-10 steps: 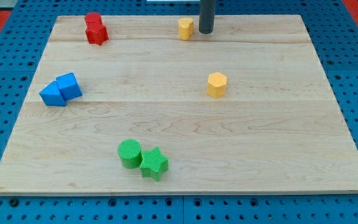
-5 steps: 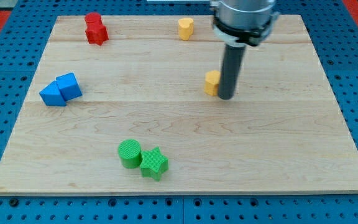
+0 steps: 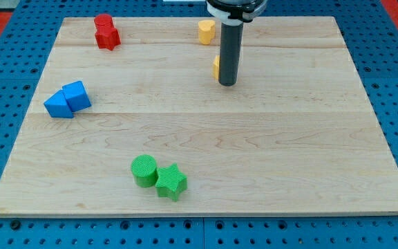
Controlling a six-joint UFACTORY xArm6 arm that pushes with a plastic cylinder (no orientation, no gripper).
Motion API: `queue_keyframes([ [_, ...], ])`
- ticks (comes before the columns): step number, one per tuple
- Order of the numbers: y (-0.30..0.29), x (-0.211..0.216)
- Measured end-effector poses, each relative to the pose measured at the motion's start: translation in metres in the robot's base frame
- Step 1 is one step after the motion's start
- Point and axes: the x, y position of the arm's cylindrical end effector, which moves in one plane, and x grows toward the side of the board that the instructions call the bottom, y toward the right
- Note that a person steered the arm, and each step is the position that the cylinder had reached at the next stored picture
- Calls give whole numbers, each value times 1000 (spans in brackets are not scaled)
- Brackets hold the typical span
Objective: Slide the yellow hexagon towards top center
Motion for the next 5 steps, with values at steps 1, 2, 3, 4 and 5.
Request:
queue_keyframes([
  [1,0,-5],
  [2,0,-8],
  [3,-1,-16],
  [4,-3,-28],
  [5,-6,-35],
])
